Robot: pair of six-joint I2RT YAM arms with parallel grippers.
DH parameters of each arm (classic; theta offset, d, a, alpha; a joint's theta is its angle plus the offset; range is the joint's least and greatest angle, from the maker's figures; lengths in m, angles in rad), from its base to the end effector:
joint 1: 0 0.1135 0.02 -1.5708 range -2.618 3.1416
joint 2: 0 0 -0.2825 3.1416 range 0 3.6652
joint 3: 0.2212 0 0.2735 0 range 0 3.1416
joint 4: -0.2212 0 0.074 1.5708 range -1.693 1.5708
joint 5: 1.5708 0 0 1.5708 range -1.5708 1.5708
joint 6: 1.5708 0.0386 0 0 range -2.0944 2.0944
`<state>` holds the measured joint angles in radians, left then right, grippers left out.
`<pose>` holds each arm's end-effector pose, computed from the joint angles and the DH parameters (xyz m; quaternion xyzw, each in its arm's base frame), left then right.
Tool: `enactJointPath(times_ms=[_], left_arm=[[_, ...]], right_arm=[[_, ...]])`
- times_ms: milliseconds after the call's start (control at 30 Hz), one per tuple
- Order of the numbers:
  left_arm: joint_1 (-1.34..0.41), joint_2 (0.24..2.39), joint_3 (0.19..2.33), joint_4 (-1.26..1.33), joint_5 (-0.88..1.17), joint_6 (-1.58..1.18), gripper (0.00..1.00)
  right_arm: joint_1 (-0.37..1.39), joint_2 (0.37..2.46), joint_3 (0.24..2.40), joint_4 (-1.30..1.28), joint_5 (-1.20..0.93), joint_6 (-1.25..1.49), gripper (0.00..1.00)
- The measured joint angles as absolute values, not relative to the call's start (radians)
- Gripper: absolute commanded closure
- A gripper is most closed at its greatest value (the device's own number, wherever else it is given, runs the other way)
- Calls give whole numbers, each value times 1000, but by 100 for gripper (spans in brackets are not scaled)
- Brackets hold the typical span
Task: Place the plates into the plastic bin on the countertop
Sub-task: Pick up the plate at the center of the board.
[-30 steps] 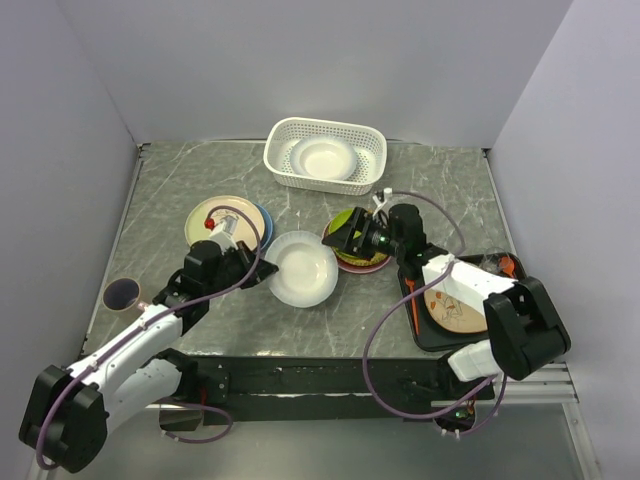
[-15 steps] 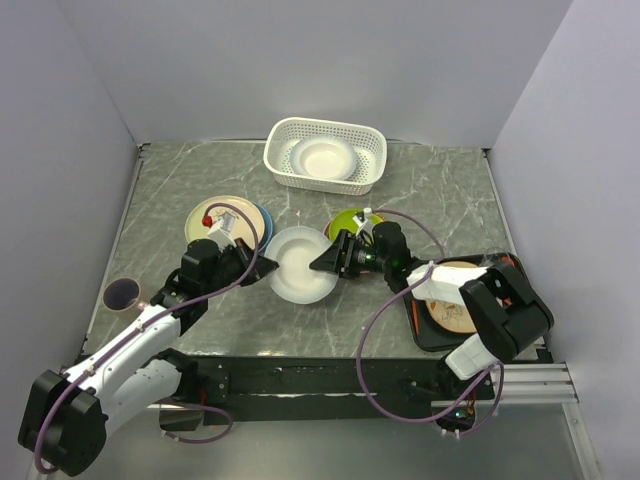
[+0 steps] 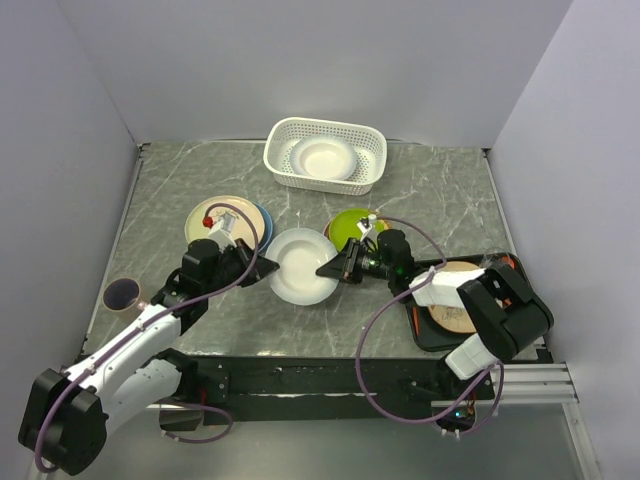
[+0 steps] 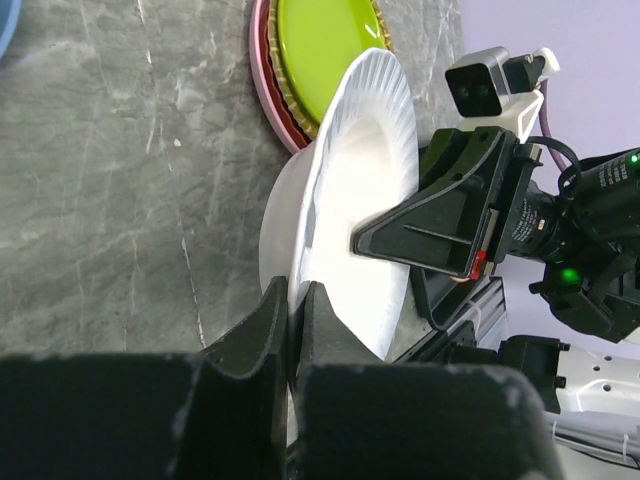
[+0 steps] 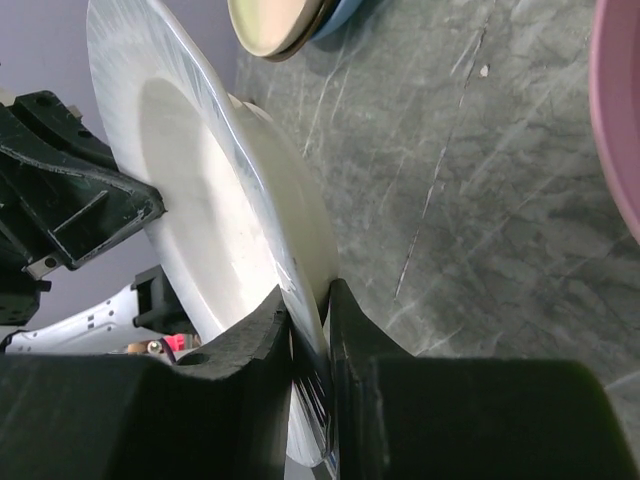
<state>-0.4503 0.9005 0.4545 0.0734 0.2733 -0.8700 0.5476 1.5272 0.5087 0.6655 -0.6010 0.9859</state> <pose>0.1887 -0.1028 0.2334 -0.0953 0.8162 -0.4314 0.3723 0.2431 0.1738 0.1635 0.0051 0.8016 0.5539 0.2250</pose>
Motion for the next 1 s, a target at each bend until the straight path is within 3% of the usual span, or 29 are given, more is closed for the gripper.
enactJointPath(times_ms=[267,300,367,400,467,500,700,767,1000], left_arm=[[-453,901,455,80,277,-870,97],[-453,900,455,80,277,-870,87],[-453,899,455,78,275,-868,77],[-453,898,455,76,269,-866,65],[-453,889,455,74,259,-862,53],[-453,881,455,74,255,-857,41],[-452,838,455,78,237,-855,5],[-452,838,455,78,236,-852,1],[-452,854,455,76,230,-848,1]], right_arm=[[550,1503,497,658,-587,986,100],[551,1503,497,658,-587,986,100],[551,1503,497,658,-586,987,100],[552,1503,497,659,-584,991,100],[554,1502,497,658,-583,994,100],[554,1502,493,657,-582,995,100],[567,1502,482,651,-579,1010,100],[574,1502,482,651,-579,1011,100],[577,1497,482,645,-572,1013,100]])
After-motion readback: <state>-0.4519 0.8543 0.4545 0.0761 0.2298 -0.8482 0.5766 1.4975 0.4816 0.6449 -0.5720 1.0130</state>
